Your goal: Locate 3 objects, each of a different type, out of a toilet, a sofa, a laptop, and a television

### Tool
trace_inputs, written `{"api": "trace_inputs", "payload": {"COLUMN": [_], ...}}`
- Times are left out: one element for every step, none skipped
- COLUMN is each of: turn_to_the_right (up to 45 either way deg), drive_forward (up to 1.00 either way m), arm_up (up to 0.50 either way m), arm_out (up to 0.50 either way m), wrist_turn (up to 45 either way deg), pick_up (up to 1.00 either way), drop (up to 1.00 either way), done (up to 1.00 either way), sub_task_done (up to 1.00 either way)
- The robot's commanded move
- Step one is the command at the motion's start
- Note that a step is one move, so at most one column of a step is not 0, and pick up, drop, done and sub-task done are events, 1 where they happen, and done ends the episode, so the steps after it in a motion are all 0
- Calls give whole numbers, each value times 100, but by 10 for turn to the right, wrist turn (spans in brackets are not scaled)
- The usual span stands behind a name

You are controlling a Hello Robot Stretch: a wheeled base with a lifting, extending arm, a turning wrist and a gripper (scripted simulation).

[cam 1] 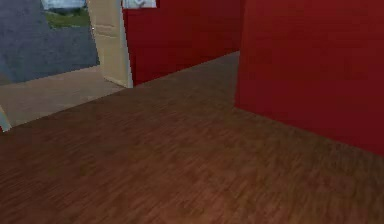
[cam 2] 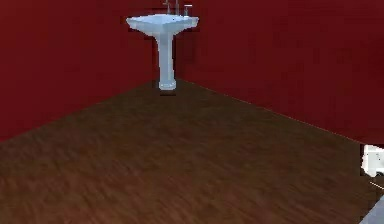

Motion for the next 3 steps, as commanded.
{"api": "trace_inputs", "payload": {"turn_to_the_right": [0,0,0], "drive_forward": [100,100,100], "arm_up": [0,0,0], "arm_out": [0,0,0], "wrist_turn": [0,0,0], "pick_up": [0,0,0], "drop": [0,0,0], "done": [0,0,0], "sub_task_done": [0,0,0]}}
